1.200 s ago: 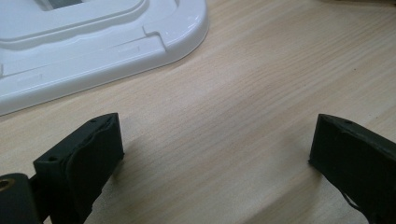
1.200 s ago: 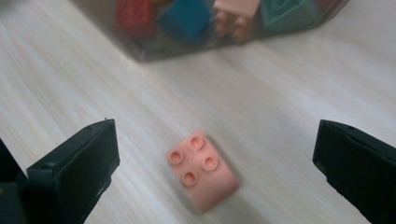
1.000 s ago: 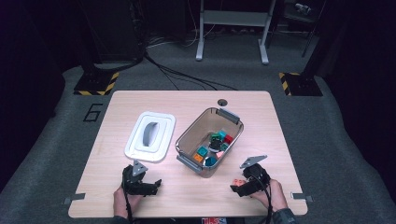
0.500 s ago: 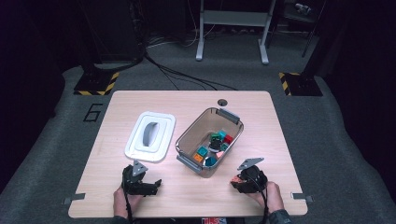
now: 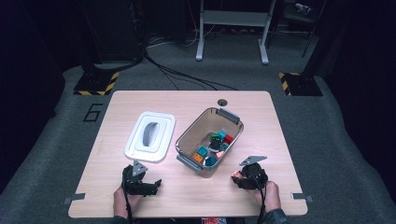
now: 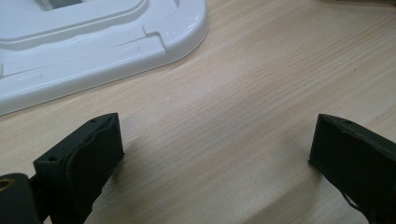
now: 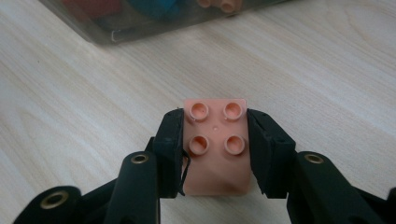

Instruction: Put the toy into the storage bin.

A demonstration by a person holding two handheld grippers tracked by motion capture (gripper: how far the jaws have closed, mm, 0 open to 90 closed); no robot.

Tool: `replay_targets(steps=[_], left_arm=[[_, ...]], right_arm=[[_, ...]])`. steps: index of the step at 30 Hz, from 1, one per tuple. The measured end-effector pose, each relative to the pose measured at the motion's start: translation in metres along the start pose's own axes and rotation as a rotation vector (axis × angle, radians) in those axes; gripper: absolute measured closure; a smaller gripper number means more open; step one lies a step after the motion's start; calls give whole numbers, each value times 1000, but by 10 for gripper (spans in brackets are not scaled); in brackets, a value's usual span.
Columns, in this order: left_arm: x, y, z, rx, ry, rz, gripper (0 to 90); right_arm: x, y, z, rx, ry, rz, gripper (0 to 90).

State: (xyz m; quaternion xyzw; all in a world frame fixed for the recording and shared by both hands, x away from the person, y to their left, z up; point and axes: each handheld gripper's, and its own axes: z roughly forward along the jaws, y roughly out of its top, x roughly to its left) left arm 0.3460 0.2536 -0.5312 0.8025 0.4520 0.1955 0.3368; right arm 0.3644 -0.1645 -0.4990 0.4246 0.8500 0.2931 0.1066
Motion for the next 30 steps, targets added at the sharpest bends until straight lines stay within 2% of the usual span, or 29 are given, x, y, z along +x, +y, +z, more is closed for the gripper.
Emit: replay_targets(steps=[2, 3, 8, 12, 16, 27, 30], left_arm=[[0, 0, 0, 0, 0, 0, 25], [0, 0, 0, 0, 0, 0, 25], [0, 0, 0, 3, -4, 0, 25], [0, 0, 0, 3, -4, 0, 25], [0, 0, 0, 0, 0, 0, 25], [0, 0, 0, 0, 0, -1, 25], [0, 0, 0, 0, 0, -1, 26]], right_arm=[[-1, 0, 0, -2, -9, 7, 589], [-2, 0, -2, -2, 2, 11, 589], [-8, 4, -11, -45, 4, 50, 589], [-13, 8, -21, -76, 29, 70, 589], [-15, 15, -32, -101, 11, 63, 589], [-18, 34, -56, -142, 4, 55, 589], [-19, 41, -62, -155, 0, 38, 589]])
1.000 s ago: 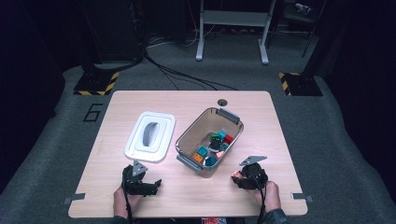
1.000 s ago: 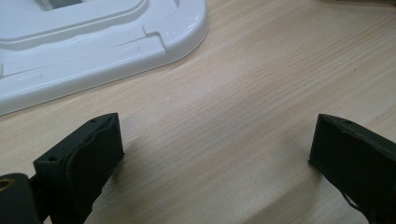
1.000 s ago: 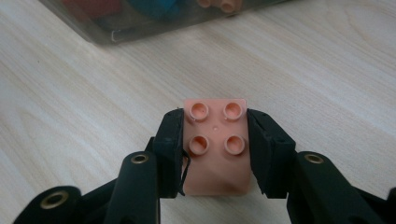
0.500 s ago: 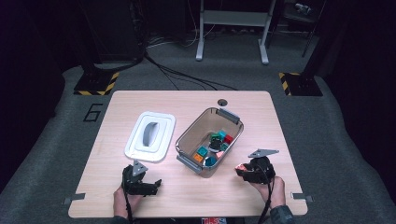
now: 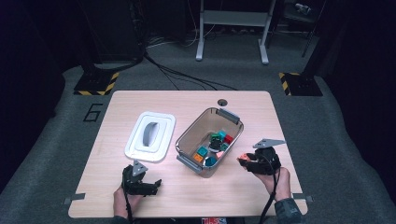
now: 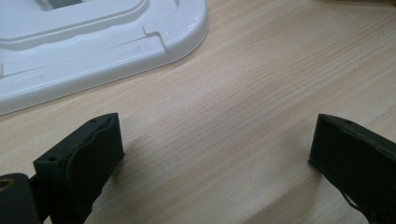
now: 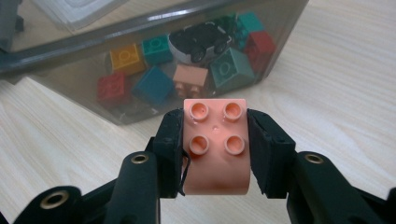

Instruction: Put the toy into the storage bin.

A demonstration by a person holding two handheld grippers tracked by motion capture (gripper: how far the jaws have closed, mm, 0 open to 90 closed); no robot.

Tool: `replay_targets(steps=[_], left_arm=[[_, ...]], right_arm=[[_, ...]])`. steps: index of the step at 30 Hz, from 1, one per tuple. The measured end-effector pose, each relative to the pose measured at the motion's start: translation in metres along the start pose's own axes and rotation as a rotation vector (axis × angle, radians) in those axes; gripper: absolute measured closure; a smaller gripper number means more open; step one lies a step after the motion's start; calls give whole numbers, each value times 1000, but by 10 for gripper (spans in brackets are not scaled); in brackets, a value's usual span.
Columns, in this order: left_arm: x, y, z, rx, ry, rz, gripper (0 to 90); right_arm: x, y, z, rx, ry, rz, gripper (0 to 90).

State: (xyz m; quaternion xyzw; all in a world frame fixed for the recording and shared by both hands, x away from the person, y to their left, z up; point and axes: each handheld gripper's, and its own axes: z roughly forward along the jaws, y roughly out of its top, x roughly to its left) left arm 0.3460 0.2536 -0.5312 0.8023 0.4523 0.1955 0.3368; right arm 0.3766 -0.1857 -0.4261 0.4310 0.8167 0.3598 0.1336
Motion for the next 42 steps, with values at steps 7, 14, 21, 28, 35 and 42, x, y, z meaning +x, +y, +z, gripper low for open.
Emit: replay_targets(steps=[7, 14, 21, 28, 35, 42], left_arm=[[0, 0, 0, 0, 0, 1, 25], [0, 0, 0, 2, -2, 1, 26], [0, 0, 0, 3, -3, 0, 26], [0, 0, 0, 1, -3, -2, 25], [0, 0, 0, 2, -3, 0, 25], [0, 0, 0, 3, -4, 0, 26]], right_arm=[[0, 11, -7, -16, -2, -18, 589], [1, 27, -17, -40, -2, -27, 589], [3, 44, -25, -63, -4, -42, 589], [9, 70, -28, -82, 2, -74, 589], [18, 87, -21, -83, 19, -98, 588], [28, 96, 2, -54, 61, -111, 588]])
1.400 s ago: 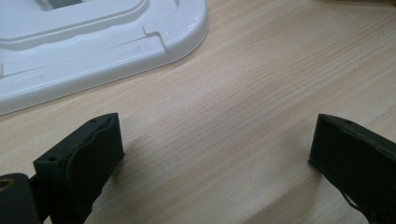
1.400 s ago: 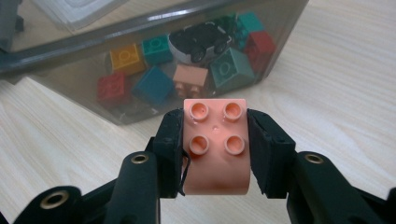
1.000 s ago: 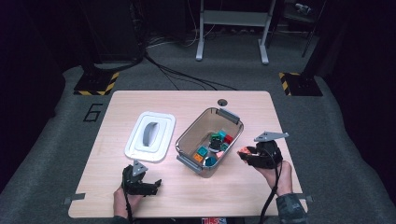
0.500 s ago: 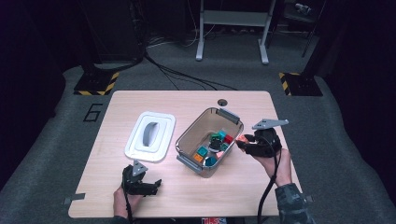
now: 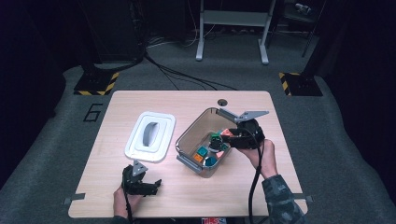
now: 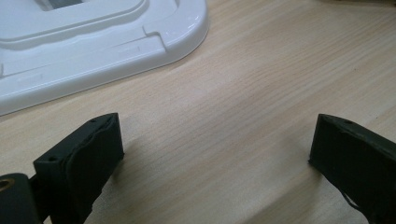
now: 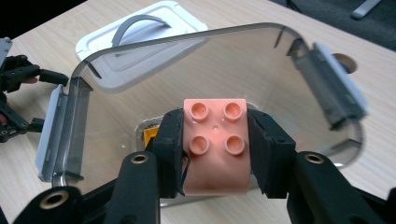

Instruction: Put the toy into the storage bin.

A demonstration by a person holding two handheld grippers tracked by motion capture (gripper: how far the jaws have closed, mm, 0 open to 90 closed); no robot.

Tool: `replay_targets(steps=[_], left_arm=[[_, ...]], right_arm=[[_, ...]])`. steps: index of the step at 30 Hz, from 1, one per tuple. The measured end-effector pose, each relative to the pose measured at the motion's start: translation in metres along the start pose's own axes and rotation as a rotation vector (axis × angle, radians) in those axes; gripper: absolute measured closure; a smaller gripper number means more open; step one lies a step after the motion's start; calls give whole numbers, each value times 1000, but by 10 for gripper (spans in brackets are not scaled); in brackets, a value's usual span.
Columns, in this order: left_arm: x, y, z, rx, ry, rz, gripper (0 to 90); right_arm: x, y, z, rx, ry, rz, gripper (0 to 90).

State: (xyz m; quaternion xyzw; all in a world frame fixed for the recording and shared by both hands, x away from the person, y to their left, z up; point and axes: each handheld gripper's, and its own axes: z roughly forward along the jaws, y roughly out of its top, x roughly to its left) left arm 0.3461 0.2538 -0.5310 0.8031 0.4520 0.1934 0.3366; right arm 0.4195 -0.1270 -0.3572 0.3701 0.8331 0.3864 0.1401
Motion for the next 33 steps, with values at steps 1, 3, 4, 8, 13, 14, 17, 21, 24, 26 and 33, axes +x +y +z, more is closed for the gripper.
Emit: replay_targets(steps=[1, 3, 4, 8, 13, 14, 17, 21, 24, 26, 33], left_arm=[[0, 0, 0, 0, 0, 0, 26], [0, 0, 0, 0, 0, 0, 25], [0, 0, 0, 0, 0, 0, 26], [0, 0, 0, 0, 0, 0, 26], [0, 0, 0, -2, 0, -2, 26], [0, 0, 0, 0, 0, 0, 26], [0, 0, 0, 0, 0, 0, 26], [0, 0, 0, 0, 0, 0, 26], [0, 0, 0, 0, 0, 0, 26], [0, 0, 0, 0, 0, 0, 26], [0, 0, 0, 0, 0, 0, 26]], right_arm=[[0, 0, 0, 0, 0, 0, 588], [3, 0, 9, 11, 13, -4, 588], [3, 0, 9, 11, 13, -4, 588], [7, -1, 23, 33, 34, -8, 587], [9, -6, 31, 60, 45, -17, 587], [10, -8, 33, 76, 52, -12, 587], [9, -9, 34, 89, 57, -23, 586], [11, -9, 33, 105, 68, -26, 582], [12, -9, 33, 116, 69, -28, 580], [12, -10, 33, 123, 69, -27, 579], [9, -13, 26, 133, 75, -3, 488]])
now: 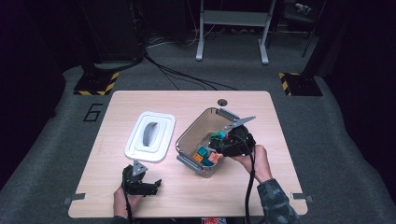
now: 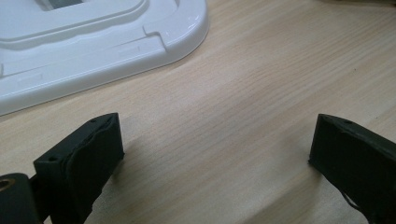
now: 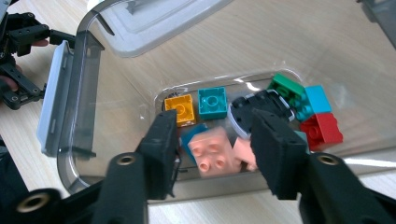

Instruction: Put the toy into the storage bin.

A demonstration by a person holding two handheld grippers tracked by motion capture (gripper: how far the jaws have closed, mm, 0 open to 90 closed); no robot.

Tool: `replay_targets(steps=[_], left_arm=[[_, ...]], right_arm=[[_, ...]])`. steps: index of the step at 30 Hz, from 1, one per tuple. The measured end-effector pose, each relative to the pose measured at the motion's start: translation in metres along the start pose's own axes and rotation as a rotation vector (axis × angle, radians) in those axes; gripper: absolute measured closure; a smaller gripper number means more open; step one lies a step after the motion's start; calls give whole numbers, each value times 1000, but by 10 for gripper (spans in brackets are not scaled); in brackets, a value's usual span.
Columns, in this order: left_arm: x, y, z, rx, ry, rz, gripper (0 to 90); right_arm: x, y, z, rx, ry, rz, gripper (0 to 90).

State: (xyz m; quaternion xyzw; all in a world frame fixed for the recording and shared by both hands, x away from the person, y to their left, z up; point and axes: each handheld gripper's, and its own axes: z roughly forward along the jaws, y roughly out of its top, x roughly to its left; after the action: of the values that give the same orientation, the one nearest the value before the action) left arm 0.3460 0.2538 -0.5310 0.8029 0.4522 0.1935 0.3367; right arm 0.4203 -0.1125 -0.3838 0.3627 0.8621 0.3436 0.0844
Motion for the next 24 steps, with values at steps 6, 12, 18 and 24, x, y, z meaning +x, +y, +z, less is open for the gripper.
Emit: replay_targets(steps=[6, 12, 18, 24], left_arm=[[0, 0, 0, -2, 0, -3, 26], [0, 0, 0, 0, 0, 0, 26], [0, 0, 0, 0, 0, 1, 26], [0, 0, 0, 0, 0, 0, 26]], right_arm=[[-4, -6, -13, -48, -7, 14, 324], [-8, -16, -27, -76, -25, 36, 221], [-15, -34, -39, -81, -66, 77, 149], [-25, -53, -41, -90, -92, 118, 123]])
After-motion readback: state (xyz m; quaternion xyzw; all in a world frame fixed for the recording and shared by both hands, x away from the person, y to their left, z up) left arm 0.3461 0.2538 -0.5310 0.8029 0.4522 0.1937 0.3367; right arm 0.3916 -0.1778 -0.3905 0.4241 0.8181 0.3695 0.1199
